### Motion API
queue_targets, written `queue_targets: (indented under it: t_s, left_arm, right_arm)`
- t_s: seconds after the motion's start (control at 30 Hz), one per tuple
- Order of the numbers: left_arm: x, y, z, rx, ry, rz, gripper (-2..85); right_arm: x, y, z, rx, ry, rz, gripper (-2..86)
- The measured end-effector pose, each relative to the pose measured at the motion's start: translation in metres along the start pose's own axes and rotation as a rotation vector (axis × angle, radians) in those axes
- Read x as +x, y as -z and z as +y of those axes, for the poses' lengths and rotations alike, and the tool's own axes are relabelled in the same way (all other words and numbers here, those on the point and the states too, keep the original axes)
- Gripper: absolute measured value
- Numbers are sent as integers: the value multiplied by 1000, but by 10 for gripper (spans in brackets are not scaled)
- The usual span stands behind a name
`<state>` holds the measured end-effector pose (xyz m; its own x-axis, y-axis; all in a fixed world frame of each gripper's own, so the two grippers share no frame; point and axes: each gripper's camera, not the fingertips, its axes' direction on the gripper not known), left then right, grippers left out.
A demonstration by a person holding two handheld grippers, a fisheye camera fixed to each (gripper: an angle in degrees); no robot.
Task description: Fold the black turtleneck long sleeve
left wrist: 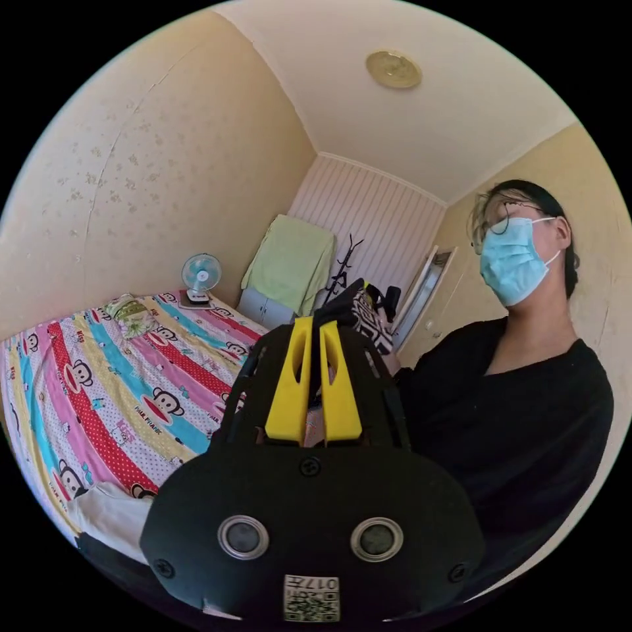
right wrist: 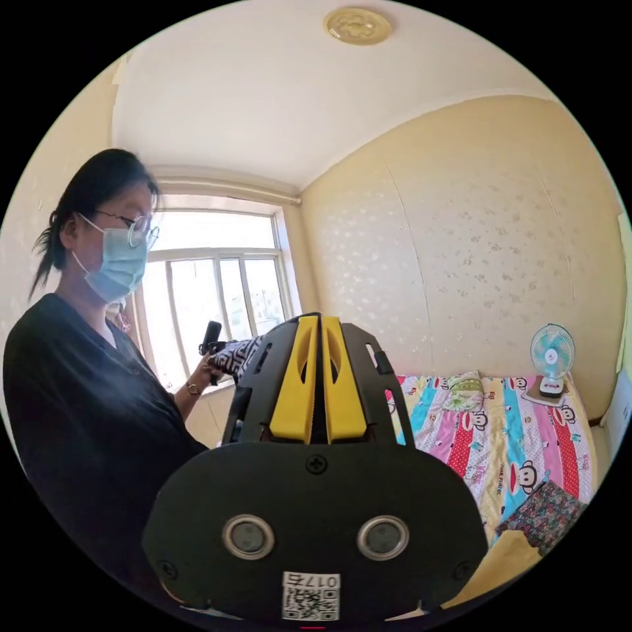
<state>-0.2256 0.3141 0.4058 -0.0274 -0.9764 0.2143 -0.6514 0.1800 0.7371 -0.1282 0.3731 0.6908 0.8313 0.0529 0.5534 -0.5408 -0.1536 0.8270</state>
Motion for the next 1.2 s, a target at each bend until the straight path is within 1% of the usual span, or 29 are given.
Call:
queue_targets:
  t_s: [0.07, 0.13, 0.2, 0.3, 0.33, 0.4, 0.43, 0.47, 0.5, 0.57, 0.6, 0.63, 0.67, 0.7, 0.77, 0.8, 0.83, 0.87, 0.9, 0.93, 1.0, 1.03, 1.07, 1.13, 1.2]
  left_arm:
    - [3, 15, -10, 82, 61, 86, -8]
    - [4, 18, -28, 113, 73, 111, -8]
    - [-6, 15, -53, 92, 116, 88, -8]
    - [-45, 10, -88, 51, 190, -35, -8]
    - [-73, 7, -96, 37, 221, -82, -8]
    - [-127, -2, -97, 23, 314, -99, -7]
    - [-169, -11, -90, 16, 386, -107, -7]
    - [-213, -21, -80, -3, 453, -132, -7]
    - [-236, -26, -73, -18, 491, -149, -7]
    - [-330, -47, -45, -64, 645, -193, -5]
    - [-354, -52, -38, -67, 689, -193, -4]
    - [-402, -60, -26, -58, 761, -190, -3]
    - [-446, -66, -16, -45, 784, -227, 2]
    - [-469, -70, -11, -48, 795, -264, 4]
    - [-560, -84, 22, -94, 892, -388, 37]
    - [-579, -86, 34, -112, 932, -414, 51]
    - [-610, -87, 59, -141, 1027, -455, 74]
    - [-626, -82, 83, -132, 1089, -490, 92]
    - [-629, -78, 94, -123, 1102, -506, 95]
    - [-624, -70, 113, -119, 1095, -550, 100]
    - [-602, -59, 137, -187, 1059, -658, 108]
    - [-580, -52, 153, -257, 1034, -743, 113]
    - [-554, -41, 167, -288, 1018, -809, 117]
    - [-516, -24, 187, -289, 1037, -819, 121]
    - [-483, -11, 204, -253, 1110, -741, 125]
  right_arm:
    - [14, 27, -10, 59, -46, -54, 6]
    - [23, 35, -26, 46, -40, -16, 6]
    - [40, 30, -49, 4, -37, 26, 5]
    - [90, 5, -83, -72, -41, 43, 6]
    - [120, -13, -91, -117, -67, 27, 6]
    - [173, -46, -93, -204, -129, 2, 6]
    - [212, -74, -85, -273, -175, 5, 6]
    - [251, -104, -71, -349, -218, 24, 7]
    - [271, -120, -62, -390, -241, 33, 7]
    - [352, -190, -19, -535, -304, 50, 7]
    - [372, -207, -8, -552, -322, 46, 7]
    - [413, -242, 16, -571, -390, 28, 8]
    - [453, -277, 40, -590, -458, 25, 9]
    - [471, -295, 51, -597, -471, 44, 9]
    - [533, -366, 103, -651, -465, 138, 11]
    - [546, -383, 118, -681, -464, 160, 12]
    - [568, -412, 150, -768, -473, 213, 14]
    - [585, -431, 182, -852, -513, 270, 16]
    - [590, -435, 196, -872, -537, 283, 16]
    - [591, -437, 219, -872, -556, 249, 18]
    - [580, -429, 250, -893, -549, 166, 22]
    - [568, -420, 272, -952, -546, 137, 25]
    - [554, -407, 294, -1018, -544, 128, 32]
    - [533, -381, 319, -1096, -548, 142, 45]
    - [517, -351, 332, -1132, -578, 182, 60]
